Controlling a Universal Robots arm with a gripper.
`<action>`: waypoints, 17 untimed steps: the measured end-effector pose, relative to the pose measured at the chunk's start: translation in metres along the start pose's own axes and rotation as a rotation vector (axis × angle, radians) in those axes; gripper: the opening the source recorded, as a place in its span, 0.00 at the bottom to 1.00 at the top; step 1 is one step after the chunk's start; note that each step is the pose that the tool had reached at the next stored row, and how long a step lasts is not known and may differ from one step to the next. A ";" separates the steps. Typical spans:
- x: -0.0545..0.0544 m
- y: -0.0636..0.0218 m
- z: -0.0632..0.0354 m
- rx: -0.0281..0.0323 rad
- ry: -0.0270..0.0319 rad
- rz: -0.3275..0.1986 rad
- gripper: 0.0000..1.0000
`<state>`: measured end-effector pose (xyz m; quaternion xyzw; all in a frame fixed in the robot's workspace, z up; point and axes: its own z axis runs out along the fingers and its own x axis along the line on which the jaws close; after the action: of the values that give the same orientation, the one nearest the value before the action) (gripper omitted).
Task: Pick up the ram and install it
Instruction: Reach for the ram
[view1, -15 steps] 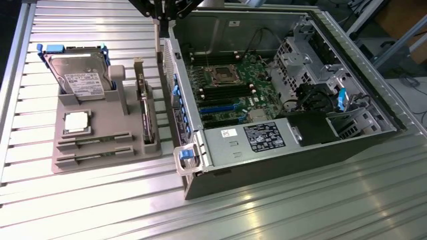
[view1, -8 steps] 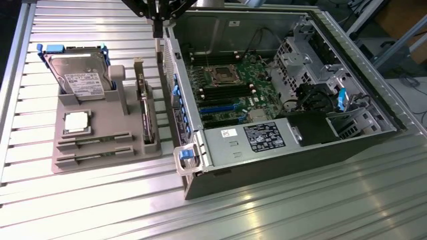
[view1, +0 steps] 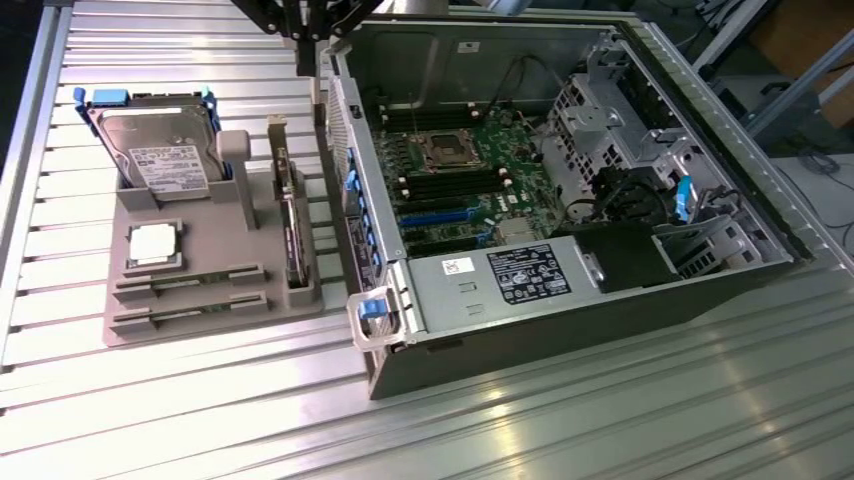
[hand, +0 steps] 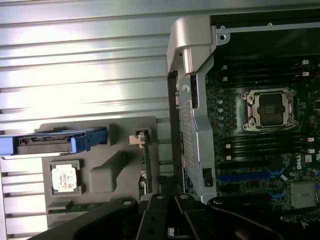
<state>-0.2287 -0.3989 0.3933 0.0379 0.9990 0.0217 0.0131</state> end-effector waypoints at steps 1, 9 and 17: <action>0.001 -0.0001 0.0000 0.0000 0.0000 0.000 0.11; 0.009 -0.0007 -0.0002 0.0000 0.0000 0.000 0.11; 0.018 -0.0014 -0.0005 0.0000 -0.0001 0.000 0.11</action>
<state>-0.2470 -0.3989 0.3933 0.0379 0.9990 0.0217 0.0131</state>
